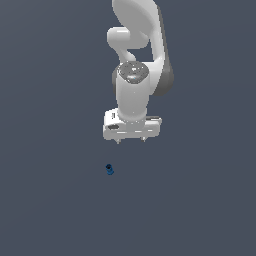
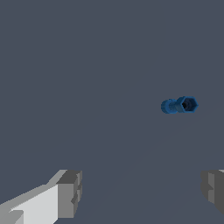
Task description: Pick up the object and move it to a goal position.
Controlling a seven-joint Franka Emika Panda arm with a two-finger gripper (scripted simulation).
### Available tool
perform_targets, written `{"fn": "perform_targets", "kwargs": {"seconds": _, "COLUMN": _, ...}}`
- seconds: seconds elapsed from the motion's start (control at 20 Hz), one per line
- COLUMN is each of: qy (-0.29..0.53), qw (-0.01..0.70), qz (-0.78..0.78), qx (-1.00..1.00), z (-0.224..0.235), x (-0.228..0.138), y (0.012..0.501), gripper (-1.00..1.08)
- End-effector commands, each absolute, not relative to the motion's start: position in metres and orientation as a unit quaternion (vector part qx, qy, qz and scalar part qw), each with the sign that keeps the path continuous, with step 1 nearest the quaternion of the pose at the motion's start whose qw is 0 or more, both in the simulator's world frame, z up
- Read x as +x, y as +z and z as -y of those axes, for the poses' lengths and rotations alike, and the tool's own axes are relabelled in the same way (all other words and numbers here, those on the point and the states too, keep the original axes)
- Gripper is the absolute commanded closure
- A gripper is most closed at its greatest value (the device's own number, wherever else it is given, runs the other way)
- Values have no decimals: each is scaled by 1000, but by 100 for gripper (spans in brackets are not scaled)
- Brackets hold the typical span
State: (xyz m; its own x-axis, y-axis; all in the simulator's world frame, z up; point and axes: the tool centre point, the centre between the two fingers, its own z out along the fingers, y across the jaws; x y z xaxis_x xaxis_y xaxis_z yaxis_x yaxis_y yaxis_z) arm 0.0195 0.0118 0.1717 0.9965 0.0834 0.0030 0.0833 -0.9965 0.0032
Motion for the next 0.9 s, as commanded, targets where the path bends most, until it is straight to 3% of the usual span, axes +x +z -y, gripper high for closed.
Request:
{"fn": "perform_targets", "kwargs": {"seconds": 0.0, "qy": 1, "qw": 2, "qz": -52, "qx": 999, "z": -3, "x": 28, "y": 165, "gripper": -92}}
{"fn": "perform_targets", "kwargs": {"seconds": 0.85, "qy": 0, "qw": 0, "qz": -141, "qx": 990, "z": 75, "x": 82, "y": 99, "gripper": -92}}
